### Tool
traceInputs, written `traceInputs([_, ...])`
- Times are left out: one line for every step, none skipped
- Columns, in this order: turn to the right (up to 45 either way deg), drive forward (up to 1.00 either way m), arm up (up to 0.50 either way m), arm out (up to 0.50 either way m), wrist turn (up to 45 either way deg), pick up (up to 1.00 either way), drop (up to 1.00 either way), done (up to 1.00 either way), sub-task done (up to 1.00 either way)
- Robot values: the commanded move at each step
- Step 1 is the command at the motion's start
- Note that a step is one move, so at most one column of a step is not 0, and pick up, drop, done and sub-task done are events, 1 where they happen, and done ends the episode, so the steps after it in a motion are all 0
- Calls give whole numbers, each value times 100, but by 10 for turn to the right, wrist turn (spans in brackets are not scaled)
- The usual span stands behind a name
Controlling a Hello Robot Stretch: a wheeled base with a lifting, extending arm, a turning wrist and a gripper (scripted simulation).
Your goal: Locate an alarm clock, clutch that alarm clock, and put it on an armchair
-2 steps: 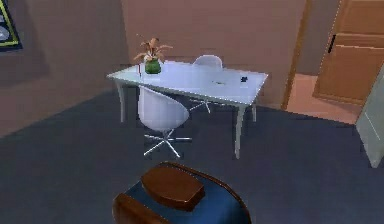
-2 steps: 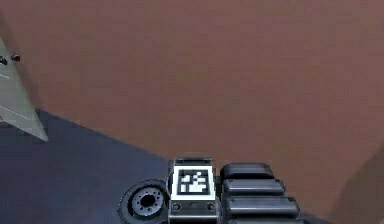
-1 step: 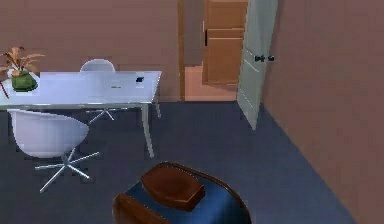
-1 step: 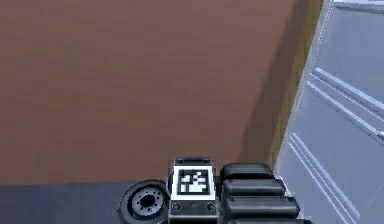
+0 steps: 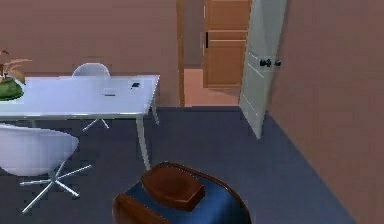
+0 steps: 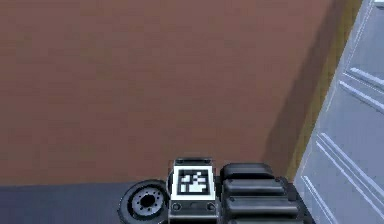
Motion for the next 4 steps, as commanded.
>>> traceInputs([60, 0, 0, 0, 0, 0, 0, 0, 0])
traceInputs([0, 100, 0, 0, 0, 0, 0, 0, 0])
traceInputs([0, 100, 0, 0, 0, 0, 0, 0, 0])
traceInputs([30, 0, 0, 0, 0, 0, 0, 0, 0])
